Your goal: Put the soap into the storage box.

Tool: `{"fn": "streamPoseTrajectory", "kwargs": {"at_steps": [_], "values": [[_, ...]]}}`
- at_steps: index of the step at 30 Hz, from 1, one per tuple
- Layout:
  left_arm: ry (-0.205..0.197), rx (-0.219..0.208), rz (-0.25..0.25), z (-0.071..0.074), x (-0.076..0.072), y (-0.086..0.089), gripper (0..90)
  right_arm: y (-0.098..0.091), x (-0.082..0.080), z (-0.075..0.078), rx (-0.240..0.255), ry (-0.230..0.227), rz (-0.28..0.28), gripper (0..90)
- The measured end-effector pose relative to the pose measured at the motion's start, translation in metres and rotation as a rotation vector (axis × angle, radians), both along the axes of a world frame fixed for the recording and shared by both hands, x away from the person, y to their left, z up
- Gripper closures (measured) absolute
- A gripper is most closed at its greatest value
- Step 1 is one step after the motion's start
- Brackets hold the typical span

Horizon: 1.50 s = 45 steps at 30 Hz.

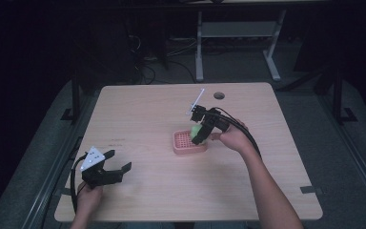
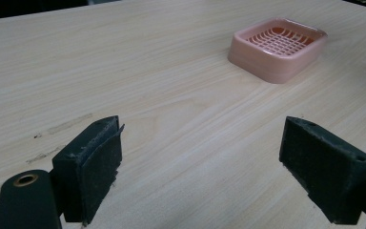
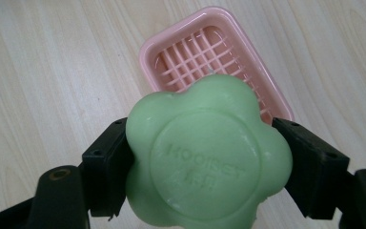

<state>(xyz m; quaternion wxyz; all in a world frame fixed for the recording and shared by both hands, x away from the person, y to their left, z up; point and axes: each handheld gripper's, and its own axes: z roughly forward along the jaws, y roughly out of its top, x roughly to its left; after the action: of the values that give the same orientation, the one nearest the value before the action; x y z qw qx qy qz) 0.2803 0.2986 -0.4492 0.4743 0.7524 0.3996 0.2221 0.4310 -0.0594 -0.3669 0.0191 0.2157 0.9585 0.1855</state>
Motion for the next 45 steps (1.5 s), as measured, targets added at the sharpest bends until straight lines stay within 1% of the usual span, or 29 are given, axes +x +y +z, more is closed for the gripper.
{"fn": "streamPoseTrajectory", "kwargs": {"at_steps": [7,8,9,10,12,20,25,35,45], "values": [[0.0,-0.002,-0.002,0.0,0.0,0.0,14.0,0.01,0.005,0.001,-0.002,-0.011,0.011,26.2],[0.0,-0.003,-0.003,0.0,0.0,0.0,14.0,0.012,0.006,0.0,0.002,-0.006,0.01,26.2],[-0.001,-0.005,-0.002,0.0,0.0,-0.001,14.0,0.013,0.007,-0.002,0.002,-0.008,0.012,26.2],[-0.001,-0.008,-0.001,-0.001,0.001,-0.001,14.1,0.014,0.008,-0.003,0.001,0.0,0.011,26.2],[0.001,0.004,-0.004,0.0,0.0,0.0,14.1,0.017,0.01,-0.007,-0.006,0.004,0.013,26.2],[0.001,-0.006,0.0,0.0,0.001,0.0,14.1,0.025,0.019,-0.021,-0.024,0.021,0.004,26.2],[0.001,-0.006,-0.001,-0.001,0.001,-0.001,14.1,0.028,0.024,-0.027,-0.038,0.033,0.001,26.2],[0.003,-0.005,0.0,0.0,0.0,0.0,14.1,0.036,0.032,-0.038,-0.046,0.052,-0.011,26.1],[0.002,-0.007,0.0,0.0,0.001,0.0,14.1,0.034,0.036,-0.044,-0.061,0.065,-0.023,26.1]]}}
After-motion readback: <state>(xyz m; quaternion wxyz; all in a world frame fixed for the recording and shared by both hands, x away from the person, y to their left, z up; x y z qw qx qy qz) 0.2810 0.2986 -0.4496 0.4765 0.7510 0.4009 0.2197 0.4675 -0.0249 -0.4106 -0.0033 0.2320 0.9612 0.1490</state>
